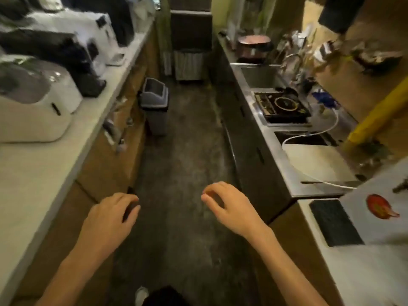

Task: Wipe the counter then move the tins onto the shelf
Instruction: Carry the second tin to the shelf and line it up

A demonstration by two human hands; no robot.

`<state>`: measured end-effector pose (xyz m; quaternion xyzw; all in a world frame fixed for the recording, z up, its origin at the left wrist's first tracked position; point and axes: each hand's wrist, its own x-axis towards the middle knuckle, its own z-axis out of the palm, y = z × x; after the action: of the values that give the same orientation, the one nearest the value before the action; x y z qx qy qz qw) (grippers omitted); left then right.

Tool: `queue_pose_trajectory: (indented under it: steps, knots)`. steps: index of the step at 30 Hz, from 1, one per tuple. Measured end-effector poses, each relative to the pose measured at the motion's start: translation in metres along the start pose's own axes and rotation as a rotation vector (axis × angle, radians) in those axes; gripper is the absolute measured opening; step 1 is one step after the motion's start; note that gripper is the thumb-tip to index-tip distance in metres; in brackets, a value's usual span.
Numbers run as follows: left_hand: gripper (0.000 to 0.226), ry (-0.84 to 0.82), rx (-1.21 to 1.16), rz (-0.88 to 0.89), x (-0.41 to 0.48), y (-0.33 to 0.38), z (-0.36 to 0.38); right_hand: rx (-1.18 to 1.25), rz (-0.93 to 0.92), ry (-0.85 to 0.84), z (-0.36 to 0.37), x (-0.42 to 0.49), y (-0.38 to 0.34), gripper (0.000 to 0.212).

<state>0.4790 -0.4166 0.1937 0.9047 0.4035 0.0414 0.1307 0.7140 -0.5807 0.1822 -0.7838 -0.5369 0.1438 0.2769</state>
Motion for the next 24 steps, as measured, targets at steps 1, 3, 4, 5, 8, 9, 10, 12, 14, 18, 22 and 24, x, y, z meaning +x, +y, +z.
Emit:
queue_pose_trajectory:
  steps: [1,3,4,5,8,9,10,12,14,18,22,24]
  knots:
    - [0.027,-0.004,-0.007,-0.065,-0.009,-0.034,0.003,0.000,-0.011,-0.070,0.027,0.016,-0.011,0.039]
    - [0.028,0.014,-0.052,-0.193,-0.028,-0.100,0.006,0.012,-0.036,-0.177,0.081,0.049,-0.036,0.037]
    - [0.028,0.026,-0.071,-0.252,-0.038,-0.130,0.007,0.015,-0.047,-0.224,0.107,0.063,-0.048,0.034]
    - [0.027,0.035,-0.085,-0.310,-0.047,-0.160,0.007,0.026,-0.058,-0.269,0.135,0.076,-0.061,0.033]
    - [0.027,0.037,-0.143,-0.494,-0.074,-0.237,0.011,0.081,-0.071,-0.406,0.215,0.112,-0.100,0.030]
    - [0.026,0.030,-0.176,-0.558,-0.082,-0.257,0.012,0.092,-0.072,-0.458,0.239,0.121,-0.112,0.028]
    - [0.026,0.026,-0.219,-0.617,-0.089,-0.274,0.012,0.105,-0.073,-0.518,0.260,0.129,-0.126,0.027]
    - [0.026,0.044,-0.320,-0.703,-0.096,-0.302,0.015,0.139,-0.074,-0.648,0.295,0.144,-0.153,0.026]
    - [0.026,0.060,-0.397,-0.747,-0.093,-0.323,0.018,0.157,-0.088,-0.722,0.322,0.163,-0.176,0.026]
    - [0.028,0.101,-0.490,-0.799,-0.072,-0.348,0.027,0.149,-0.154,-0.851,0.358,0.214,-0.215,0.025]
    - [0.029,0.160,-0.609,-0.911,-0.043,-0.368,0.036,0.086,-0.264,-0.942,0.391,0.279,-0.255,0.025]
    - [0.030,0.179,-0.673,-0.972,-0.030,-0.383,0.039,0.073,-0.304,-0.984,0.409,0.312,-0.278,0.022]
